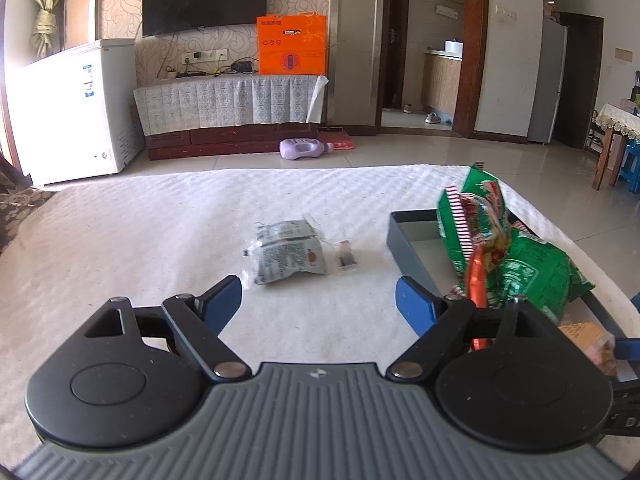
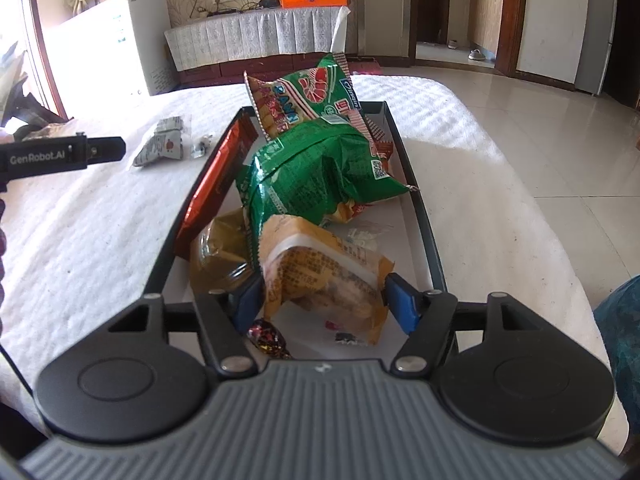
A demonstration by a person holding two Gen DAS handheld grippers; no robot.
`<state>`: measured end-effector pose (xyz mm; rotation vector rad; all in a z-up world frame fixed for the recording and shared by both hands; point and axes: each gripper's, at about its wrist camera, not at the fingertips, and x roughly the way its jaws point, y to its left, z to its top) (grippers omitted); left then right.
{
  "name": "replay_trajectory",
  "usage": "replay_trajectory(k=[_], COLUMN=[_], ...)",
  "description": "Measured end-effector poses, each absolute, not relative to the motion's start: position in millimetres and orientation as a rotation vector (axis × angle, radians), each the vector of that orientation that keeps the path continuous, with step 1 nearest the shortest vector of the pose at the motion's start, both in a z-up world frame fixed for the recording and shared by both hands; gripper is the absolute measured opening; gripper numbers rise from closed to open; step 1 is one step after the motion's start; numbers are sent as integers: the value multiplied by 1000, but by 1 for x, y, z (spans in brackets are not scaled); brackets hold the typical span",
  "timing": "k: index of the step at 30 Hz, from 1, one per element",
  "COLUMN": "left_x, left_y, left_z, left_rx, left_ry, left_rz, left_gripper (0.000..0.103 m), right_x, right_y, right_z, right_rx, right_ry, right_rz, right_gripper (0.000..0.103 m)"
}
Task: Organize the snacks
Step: 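Move left tool to silver foil packet and close on it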
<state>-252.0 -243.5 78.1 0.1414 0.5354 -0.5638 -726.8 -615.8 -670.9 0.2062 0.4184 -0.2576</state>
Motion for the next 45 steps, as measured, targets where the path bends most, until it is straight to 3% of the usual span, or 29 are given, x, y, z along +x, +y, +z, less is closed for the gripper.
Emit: replay_trajectory(k=[15, 33, 41, 43, 44, 45], left_x=[-211, -134, -105, -108, -111, -113], left_y=[-194, -281, -303, -309, -310, -309], left_z=[76, 34, 9, 8, 7, 7], left_rx=[109, 213, 151, 186, 189, 181], left_ry=[568, 578, 691, 680, 677, 669], left_rz=[-455, -498, -535, -527, -534, -537], left_gripper=[87, 95, 96, 92, 79, 72], right_x=[-751, -741, -734, -734, -734, -735], right_y=[-612, -602, -588, -587, -587, -586], right_z=[-658, -649, -647, -647, -647, -646], right_rx=[253, 217, 144, 141, 141, 140], right_ry=[296, 336, 356, 355, 351, 344], right_rz=[-266, -171, -116, -117, -118, -116], right_gripper=[73, 73, 73, 73, 73, 73])
